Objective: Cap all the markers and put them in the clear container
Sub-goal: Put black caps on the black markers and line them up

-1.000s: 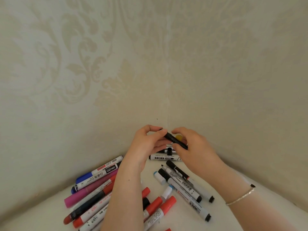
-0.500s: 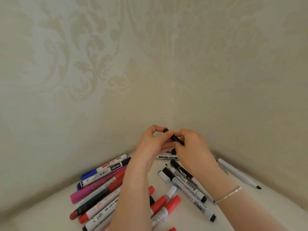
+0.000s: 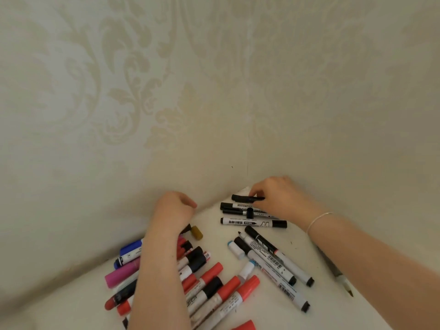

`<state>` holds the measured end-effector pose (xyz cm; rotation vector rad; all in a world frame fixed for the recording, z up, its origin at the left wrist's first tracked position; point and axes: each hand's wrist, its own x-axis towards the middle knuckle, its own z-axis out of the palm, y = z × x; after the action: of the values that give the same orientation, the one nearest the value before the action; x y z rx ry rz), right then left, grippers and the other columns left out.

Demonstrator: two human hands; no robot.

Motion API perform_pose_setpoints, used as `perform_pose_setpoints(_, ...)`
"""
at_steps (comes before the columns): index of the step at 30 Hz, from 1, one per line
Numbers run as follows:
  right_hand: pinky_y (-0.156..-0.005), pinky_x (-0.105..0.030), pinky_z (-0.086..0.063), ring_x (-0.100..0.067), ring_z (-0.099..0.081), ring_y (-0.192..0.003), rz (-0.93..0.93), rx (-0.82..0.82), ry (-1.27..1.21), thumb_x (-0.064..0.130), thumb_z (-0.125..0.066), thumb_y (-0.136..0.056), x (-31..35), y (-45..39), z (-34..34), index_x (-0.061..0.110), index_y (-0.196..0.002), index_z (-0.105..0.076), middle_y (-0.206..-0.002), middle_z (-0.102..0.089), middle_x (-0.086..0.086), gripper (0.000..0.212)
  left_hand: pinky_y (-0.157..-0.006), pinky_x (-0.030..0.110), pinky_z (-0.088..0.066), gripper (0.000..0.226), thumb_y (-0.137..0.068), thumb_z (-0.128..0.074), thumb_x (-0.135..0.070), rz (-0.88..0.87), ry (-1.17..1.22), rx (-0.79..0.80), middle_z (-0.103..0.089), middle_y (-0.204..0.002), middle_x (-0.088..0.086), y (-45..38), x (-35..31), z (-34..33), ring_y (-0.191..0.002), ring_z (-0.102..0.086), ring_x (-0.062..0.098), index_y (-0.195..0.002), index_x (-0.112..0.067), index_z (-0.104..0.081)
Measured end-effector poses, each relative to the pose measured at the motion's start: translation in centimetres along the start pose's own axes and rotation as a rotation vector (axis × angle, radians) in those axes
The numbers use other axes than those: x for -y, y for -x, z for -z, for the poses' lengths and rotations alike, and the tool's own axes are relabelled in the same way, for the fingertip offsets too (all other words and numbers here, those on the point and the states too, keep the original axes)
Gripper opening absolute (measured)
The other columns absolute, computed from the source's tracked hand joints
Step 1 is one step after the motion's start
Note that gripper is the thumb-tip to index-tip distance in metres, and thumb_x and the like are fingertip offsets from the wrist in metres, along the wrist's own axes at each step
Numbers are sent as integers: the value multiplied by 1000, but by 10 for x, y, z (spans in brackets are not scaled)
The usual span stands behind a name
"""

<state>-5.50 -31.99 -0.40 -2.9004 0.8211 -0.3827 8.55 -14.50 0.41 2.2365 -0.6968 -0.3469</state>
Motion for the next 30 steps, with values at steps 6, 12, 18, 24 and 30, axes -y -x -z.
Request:
perform_pose_setpoints(6,-85,-30,-31,-20,-47,-109,51,21,116,39,-55,-92,-7,-9,-23,34,-124,-59,-114,-60,0,33,-82,25,-44,21,-84,-66,-4,29,-176,194,-67,-102,5,8,-4,-6,-92,-57,16,-100,-15,-72)
perform_pose_setpoints(12,-74,-27,-44,-16,-55,-89,17,100,-243,18,-59,-85,1,-11,-23,21,-104,-70,-89,-53,7,23,-80,25,-48,26,-86,-66,-6,-24,-208,255,-69,-106,10,7,-14,-18,-93,-66,23,-111,-13,-69)
perform_pose_setpoints(18,-58,-14,-37,-12,-53,-79,9,104,-274,11,-62,-84,9,-14,-22,15,-98,-72,-76,-50,14,17,-46,14,-38,14,-86,-68,-18,-146,-139,378,-64,-70,0,12,-30,-32,-58,-57,2,-95,-9,-74)
perform_pose_setpoints(24,-61,-25,-58,-17,-65,-64,-279,-29,-893,2,-61,-85,0,-4,24,5,-87,-69,-76,-67,-9,8,-82,33,-53,20,-83,-70,-23,-144,-388,445,-63,-62,-2,17,-49,-70,-63,-60,13,-71,-12,-58)
perform_pose_setpoints(30,-66,-24,-60,-17,-68,-63,-312,114,-1022,-4,-58,-87,-6,9,31,1,-90,-68,-80,-70,-17,12,-89,37,-53,25,-85,-64,-28,-38,-475,393,-69,-101,5,17,-48,-89,-96,-67,21,-105,-13,-61)
